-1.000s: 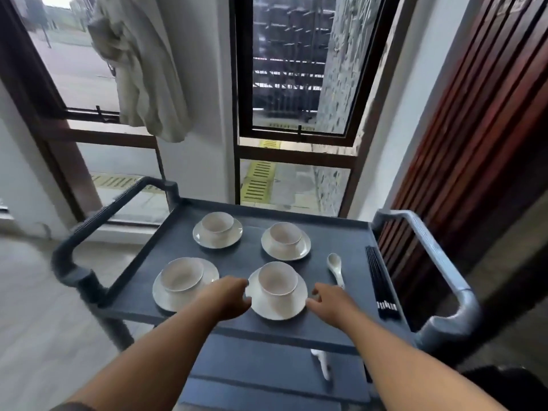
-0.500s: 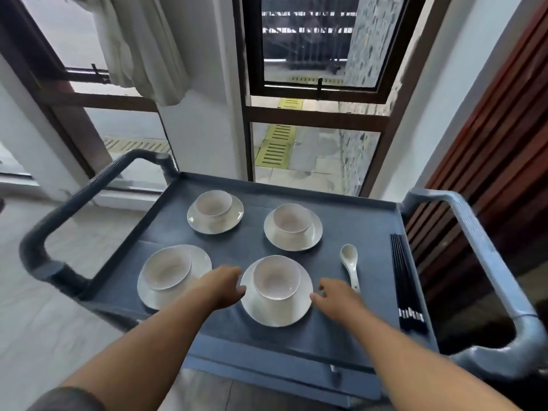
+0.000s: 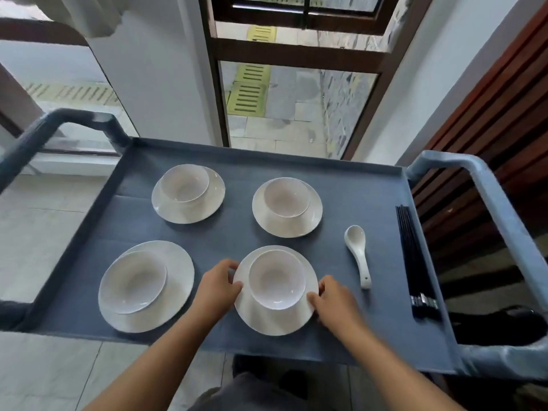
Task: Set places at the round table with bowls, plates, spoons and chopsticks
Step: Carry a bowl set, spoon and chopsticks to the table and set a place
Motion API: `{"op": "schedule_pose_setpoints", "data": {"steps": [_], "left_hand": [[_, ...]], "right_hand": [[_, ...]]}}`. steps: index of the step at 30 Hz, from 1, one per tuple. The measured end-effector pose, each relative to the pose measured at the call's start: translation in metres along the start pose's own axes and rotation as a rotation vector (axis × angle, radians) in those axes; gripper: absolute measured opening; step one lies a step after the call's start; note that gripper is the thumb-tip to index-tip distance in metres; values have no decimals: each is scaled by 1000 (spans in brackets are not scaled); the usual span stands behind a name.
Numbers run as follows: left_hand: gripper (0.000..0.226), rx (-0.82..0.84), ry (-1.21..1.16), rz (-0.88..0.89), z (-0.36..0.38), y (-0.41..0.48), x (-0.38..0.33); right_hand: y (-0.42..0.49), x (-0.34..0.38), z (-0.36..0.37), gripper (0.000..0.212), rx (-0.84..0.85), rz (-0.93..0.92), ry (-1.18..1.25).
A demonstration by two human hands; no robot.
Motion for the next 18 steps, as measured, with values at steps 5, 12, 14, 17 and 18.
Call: {"op": "schedule_pose_setpoints", "data": {"steps": [5,12,14,17,18], "left_hand": [[16,78,-181,-75,-4,6,0],[21,375,-623,-99,-18,-6,-18],[26,462,-733,-106,-18,-7,-25],[48,589,-822,-105,-17,-5,-34],[52,631,-843,-90,-15,-4,-38]], "right_hand": [[-5,-1,4,19,-29,32,113],[-25,-5,-14,15,-67,29,354],[-32,-3,-24,12,-79,14,415],[-40,0,-39,10,-109,-20,461],[-41,-1,-43,10,-126,-33,479]]}}
Point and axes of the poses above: each hand's wrist, its own y-axis towards the middle knuckle, its own z-axis out of the palm, x = y × z, the point moved 3 cm from there along y, towards the middle knuckle, and after that the axes turned 4 degrees about -y, right-handed, at the moved point
